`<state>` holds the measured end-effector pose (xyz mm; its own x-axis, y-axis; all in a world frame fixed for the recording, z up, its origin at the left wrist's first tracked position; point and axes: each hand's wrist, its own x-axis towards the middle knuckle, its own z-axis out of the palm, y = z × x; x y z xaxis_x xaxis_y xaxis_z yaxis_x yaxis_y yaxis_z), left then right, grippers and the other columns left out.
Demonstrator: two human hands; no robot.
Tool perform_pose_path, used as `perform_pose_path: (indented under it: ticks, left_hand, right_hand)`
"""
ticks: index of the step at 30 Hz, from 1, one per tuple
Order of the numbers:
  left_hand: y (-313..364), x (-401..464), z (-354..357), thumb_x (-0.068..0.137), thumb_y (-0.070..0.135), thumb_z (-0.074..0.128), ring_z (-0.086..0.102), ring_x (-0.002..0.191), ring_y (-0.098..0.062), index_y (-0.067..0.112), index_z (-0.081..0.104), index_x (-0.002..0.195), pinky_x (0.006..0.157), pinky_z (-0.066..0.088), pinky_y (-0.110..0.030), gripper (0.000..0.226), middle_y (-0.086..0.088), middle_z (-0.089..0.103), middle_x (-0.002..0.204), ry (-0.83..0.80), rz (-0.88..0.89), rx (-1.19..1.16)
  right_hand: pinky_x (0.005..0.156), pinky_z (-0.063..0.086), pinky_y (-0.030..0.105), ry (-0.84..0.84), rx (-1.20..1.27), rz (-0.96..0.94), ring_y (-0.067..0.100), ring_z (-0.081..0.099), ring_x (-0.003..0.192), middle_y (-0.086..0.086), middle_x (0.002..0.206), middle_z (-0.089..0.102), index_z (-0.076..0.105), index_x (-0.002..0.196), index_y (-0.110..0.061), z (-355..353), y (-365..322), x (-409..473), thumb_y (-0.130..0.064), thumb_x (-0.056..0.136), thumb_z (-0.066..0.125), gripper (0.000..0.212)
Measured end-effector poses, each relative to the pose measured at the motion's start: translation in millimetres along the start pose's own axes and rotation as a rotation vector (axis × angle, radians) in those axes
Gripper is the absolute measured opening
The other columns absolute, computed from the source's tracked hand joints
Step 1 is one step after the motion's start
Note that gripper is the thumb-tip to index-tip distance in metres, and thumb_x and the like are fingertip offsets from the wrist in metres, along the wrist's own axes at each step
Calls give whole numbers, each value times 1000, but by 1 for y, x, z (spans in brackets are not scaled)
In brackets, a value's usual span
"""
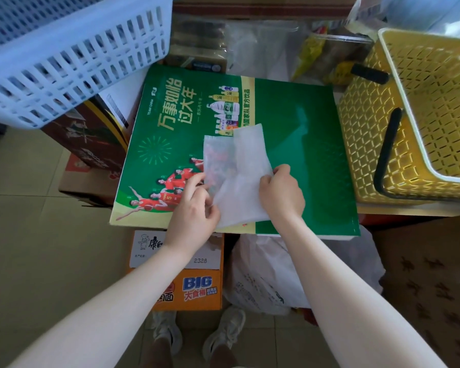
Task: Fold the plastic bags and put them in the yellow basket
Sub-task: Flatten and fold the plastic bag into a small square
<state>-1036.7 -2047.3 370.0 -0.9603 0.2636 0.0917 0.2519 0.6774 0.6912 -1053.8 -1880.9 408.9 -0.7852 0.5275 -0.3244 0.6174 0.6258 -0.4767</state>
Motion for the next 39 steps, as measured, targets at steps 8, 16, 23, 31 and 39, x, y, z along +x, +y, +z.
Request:
perform_pose_path:
  ticks: [8, 16, 23, 31, 39]
  left_hand:
    - [4, 13, -3, 76, -7, 47, 38, 128, -41, 0, 54, 122, 108, 25, -51, 47, -24, 39, 140, -90, 316, 361]
    - [2, 13, 1, 90, 40, 38, 52, 118, -35, 6, 56, 77, 92, 44, -43, 40, -21, 51, 131, -202, 211, 304]
    - [2, 24, -2, 85, 55, 47, 5, 143, -24, 7, 47, 114, 112, -6, -29, 56, -12, 7, 156, -279, 149, 416]
    - [-9, 32, -3, 69, 74, 11, -10, 143, -21, 13, 0, 148, 110, -13, -31, 100, -8, -9, 156, -401, 206, 618]
    - [-21, 29, -9, 66, 78, 5, -16, 141, -21, 15, -26, 138, 114, -12, -34, 101, -8, -19, 152, -440, 235, 601]
  right_hand:
    - [61, 29, 32, 127, -165, -82, 36, 59, 89, 14, 104, 62, 37, 112, -9, 13, 4, -9, -4, 88, 38, 25]
    - [56, 26, 32, 70, -210, -277, 28, 40, 73, 4, 77, 48, 35, 133, -16, 12, 21, -13, -10, 81, 45, 53]
    - [76, 34, 38, 183, -400, -360, 35, 48, 106, 14, 119, 53, 26, 143, -9, 6, 11, -20, -5, 76, 50, 72]
    - [116, 1, 35, -75, -563, -749, 23, 9, 145, 9, 158, 8, 18, 147, -3, 23, -9, 14, -16, 89, 23, 60]
    - [116, 3, 38, -6, -543, -507, 19, 5, 146, 7, 158, 5, 8, 150, -7, 25, 17, 29, -31, 87, 23, 69]
